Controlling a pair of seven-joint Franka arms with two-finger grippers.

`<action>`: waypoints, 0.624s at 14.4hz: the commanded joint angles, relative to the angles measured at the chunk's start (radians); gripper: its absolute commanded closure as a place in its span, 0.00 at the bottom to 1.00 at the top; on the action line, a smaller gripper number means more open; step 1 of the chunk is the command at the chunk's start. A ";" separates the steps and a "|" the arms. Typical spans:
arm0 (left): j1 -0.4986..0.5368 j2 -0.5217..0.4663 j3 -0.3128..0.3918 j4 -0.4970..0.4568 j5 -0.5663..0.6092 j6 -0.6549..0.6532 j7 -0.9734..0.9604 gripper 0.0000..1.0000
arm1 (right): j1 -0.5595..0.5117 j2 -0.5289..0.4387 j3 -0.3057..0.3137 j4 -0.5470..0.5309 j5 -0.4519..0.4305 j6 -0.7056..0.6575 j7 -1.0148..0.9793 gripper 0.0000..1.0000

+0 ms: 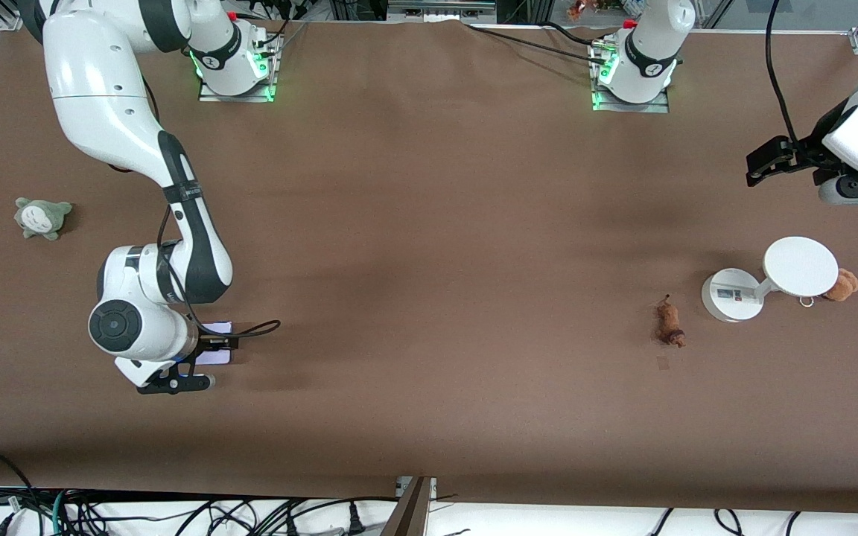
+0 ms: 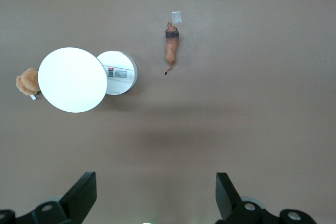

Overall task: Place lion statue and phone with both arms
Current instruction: 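Withdraw the left gripper while the right gripper lowers the phone beside the cup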

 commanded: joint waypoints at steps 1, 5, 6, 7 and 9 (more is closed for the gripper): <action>0.058 -0.016 0.004 0.010 -0.053 -0.010 0.088 0.00 | -0.012 -0.008 0.006 -0.041 -0.013 0.042 -0.014 0.67; 0.089 -0.008 0.000 0.018 -0.108 0.001 0.087 0.00 | -0.017 -0.004 0.006 -0.050 -0.014 0.059 -0.014 0.67; 0.087 -0.002 -0.003 0.019 -0.108 0.018 0.077 0.00 | -0.017 -0.002 0.006 -0.052 -0.014 0.059 -0.014 0.67; 0.084 0.000 -0.005 0.019 -0.108 0.030 0.075 0.00 | -0.017 -0.002 0.006 -0.053 -0.014 0.059 -0.014 0.67; 0.078 0.007 -0.005 0.021 -0.108 0.033 0.076 0.00 | -0.017 -0.001 0.006 -0.057 -0.016 0.059 -0.014 0.41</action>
